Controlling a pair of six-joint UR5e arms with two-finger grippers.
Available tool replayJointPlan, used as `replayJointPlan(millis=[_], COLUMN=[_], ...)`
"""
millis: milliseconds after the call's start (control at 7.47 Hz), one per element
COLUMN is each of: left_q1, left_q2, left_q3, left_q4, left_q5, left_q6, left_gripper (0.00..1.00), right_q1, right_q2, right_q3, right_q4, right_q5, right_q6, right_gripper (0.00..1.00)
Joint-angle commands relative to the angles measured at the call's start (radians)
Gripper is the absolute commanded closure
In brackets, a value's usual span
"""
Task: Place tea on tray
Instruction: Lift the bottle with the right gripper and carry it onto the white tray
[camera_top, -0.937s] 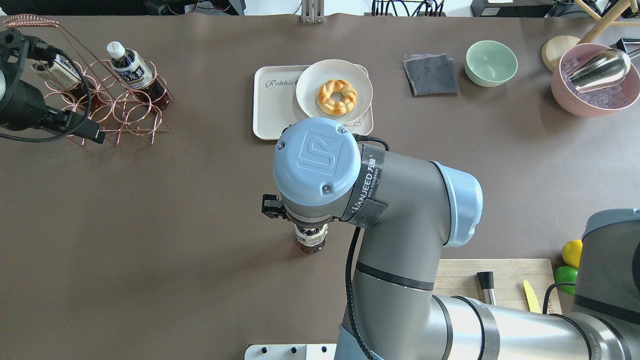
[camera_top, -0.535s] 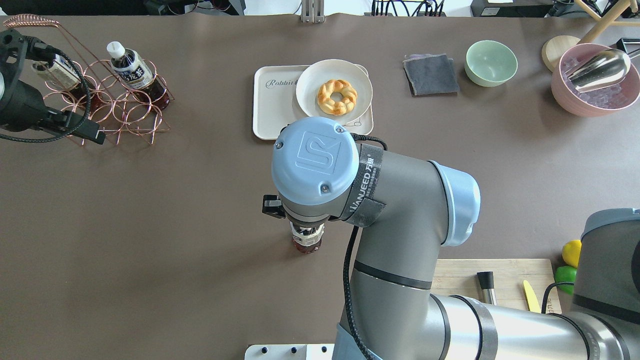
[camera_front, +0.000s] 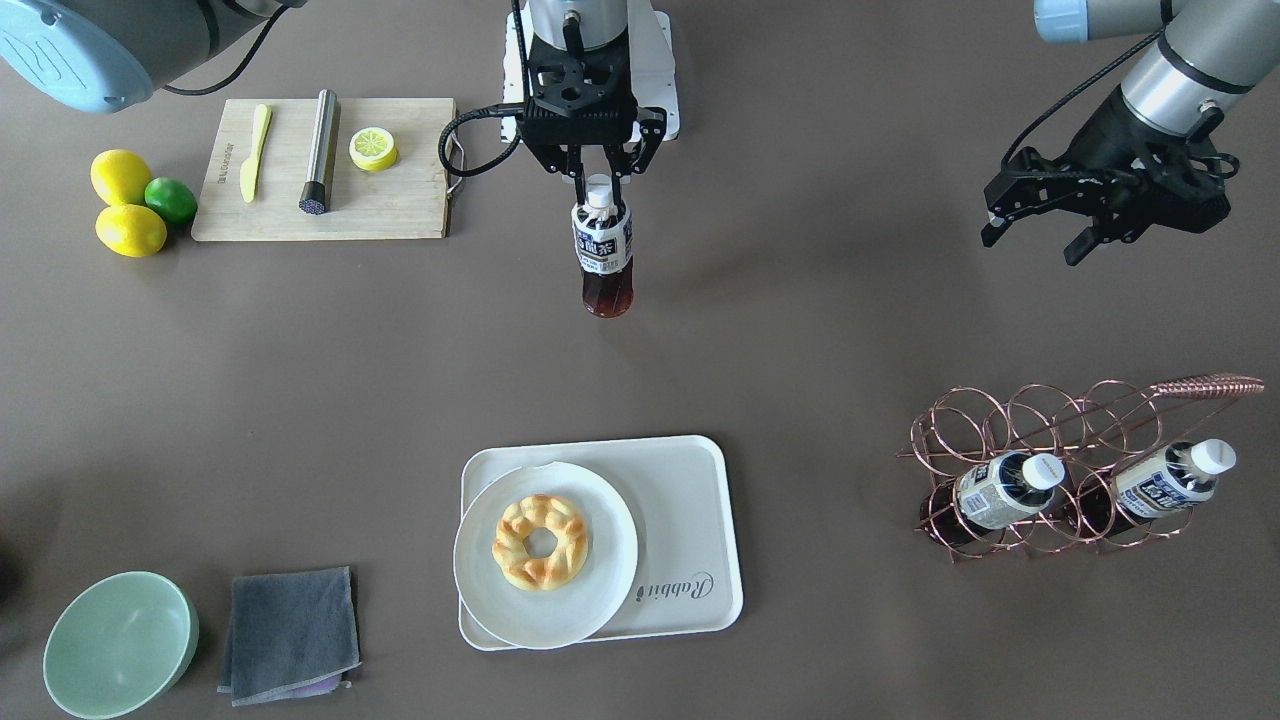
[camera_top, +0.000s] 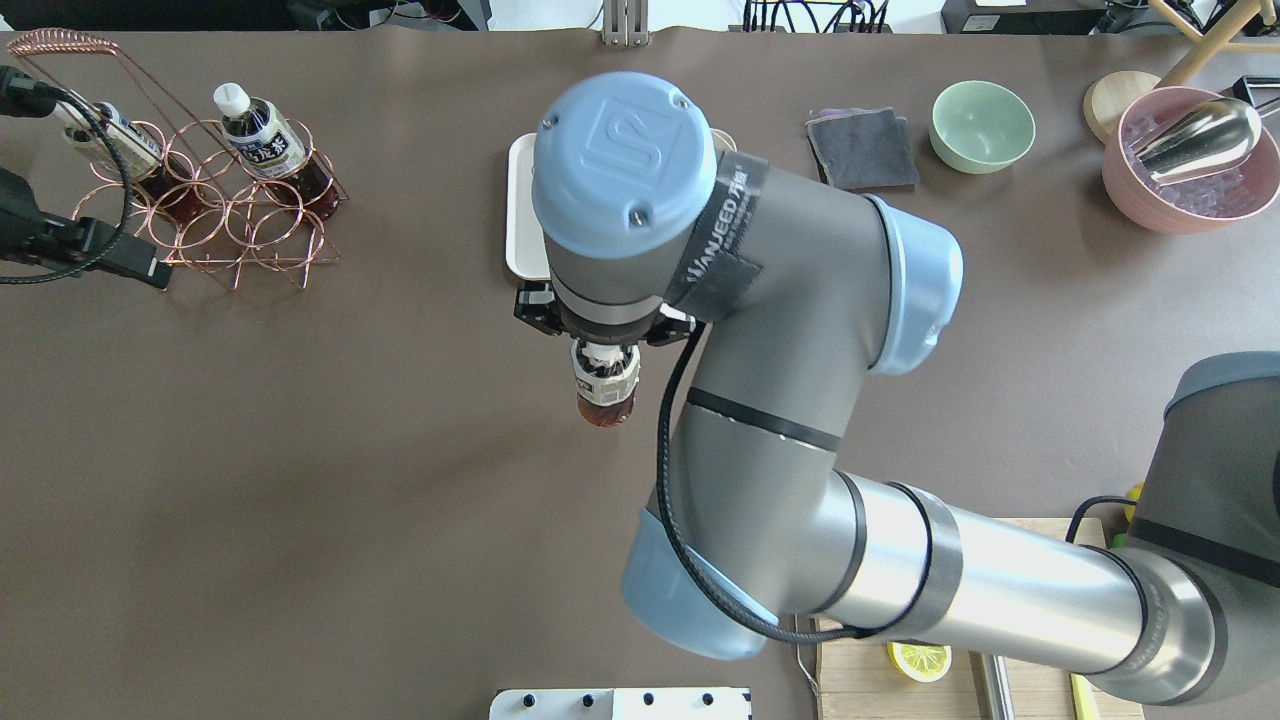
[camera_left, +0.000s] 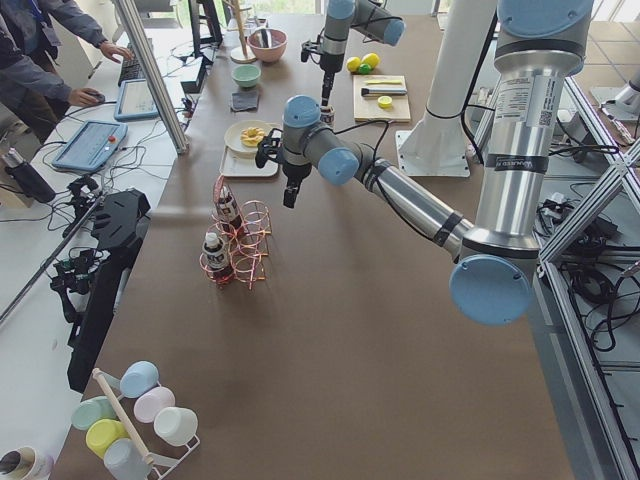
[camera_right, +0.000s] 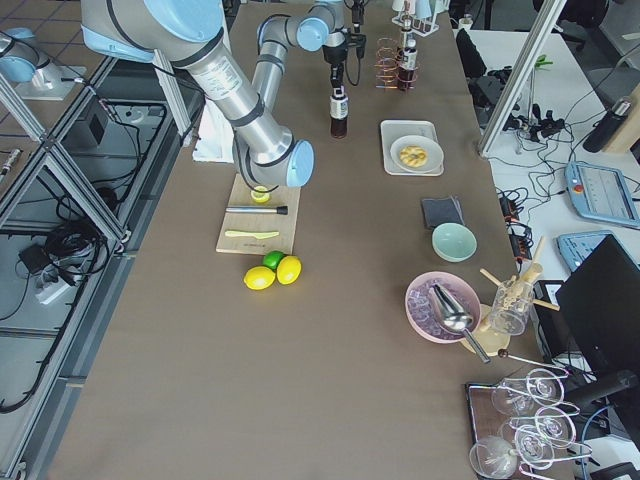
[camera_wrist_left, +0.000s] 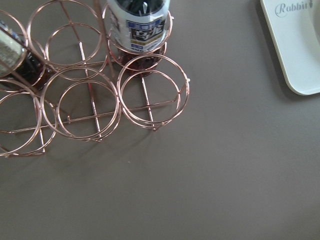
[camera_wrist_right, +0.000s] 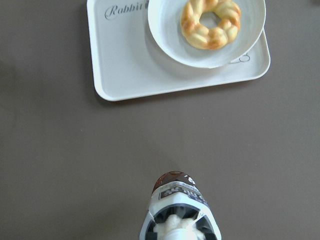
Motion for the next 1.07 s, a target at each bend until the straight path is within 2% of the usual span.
replayJointPlan(millis=[0, 268, 535, 937], left_q1=[-0.073, -0.119, -0.148, -0.15], left_q2=[0.194, 0.341, 0.359, 0.357], left_q3=[-0.123, -0.161, -0.153, -0.153], left_q4=[0.0, -0.035, -0.035, -0.038], left_q5=[-0.052, -0.059, -0.064, -0.067], left_q6=[0.017, 0.11, 0.12, 0.118], left_gripper=[0.03, 0.03, 0.03, 0.03], right_q1=[0.16, 0.208, 0.22, 0.234], right_q2=[0.215, 0.302, 0.377, 0.401], right_q3=[-0.376, -0.623, -0.82, -0.943], right_q4=[0.125, 0.275, 0.369, 0.484], right_q5=[0.12, 0.126, 0.12, 0.117], right_q6=[-0.027, -0.06, -0.077, -0.079], right_gripper=[1.0, 1.0, 1.0, 1.0])
